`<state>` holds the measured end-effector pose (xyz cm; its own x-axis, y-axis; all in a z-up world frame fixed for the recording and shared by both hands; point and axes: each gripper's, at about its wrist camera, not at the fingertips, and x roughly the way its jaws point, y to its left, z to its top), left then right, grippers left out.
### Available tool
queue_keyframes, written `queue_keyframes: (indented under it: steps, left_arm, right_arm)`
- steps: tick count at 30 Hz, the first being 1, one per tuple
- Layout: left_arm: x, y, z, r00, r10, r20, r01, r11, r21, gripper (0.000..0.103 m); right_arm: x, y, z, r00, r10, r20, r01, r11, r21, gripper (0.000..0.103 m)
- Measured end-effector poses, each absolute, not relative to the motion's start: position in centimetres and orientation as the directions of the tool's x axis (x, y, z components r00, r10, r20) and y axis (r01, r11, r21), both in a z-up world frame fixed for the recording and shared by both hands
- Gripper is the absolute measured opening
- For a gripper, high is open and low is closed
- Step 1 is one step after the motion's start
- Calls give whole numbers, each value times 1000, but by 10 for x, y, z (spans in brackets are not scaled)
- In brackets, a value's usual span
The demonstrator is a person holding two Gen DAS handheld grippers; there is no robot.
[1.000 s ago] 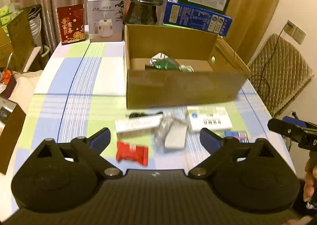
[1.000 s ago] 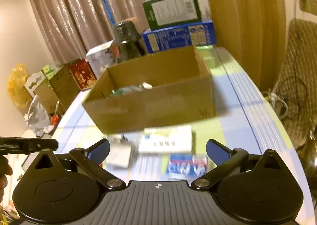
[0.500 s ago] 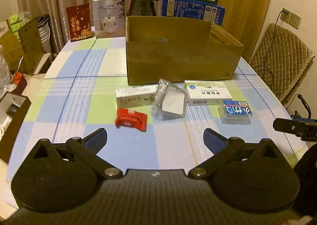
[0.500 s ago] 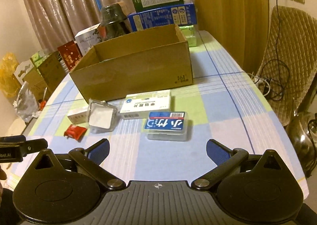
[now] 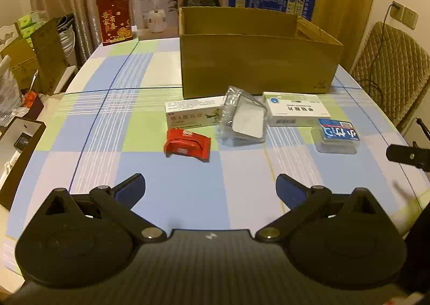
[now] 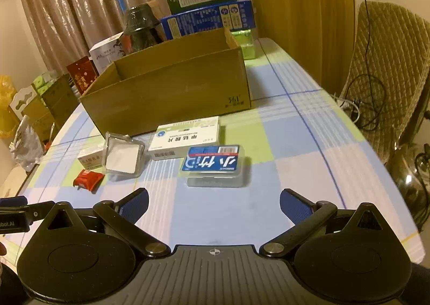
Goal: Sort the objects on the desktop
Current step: 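Withdraw both open grippers from the box back toward the table, then reach the right gripper to the blue toothpick case and close on it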
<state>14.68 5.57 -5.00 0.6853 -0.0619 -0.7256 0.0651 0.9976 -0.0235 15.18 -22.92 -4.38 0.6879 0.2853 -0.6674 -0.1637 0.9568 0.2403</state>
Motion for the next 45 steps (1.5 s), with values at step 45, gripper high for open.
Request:
queue_keyframes:
  steps: [45]
  left_arm:
    - [246, 15, -115, 761, -169, -626, 275, 959, 75, 102]
  right_arm:
    - [239, -178, -123, 742, 152, -653, -150, 987, 59, 87]
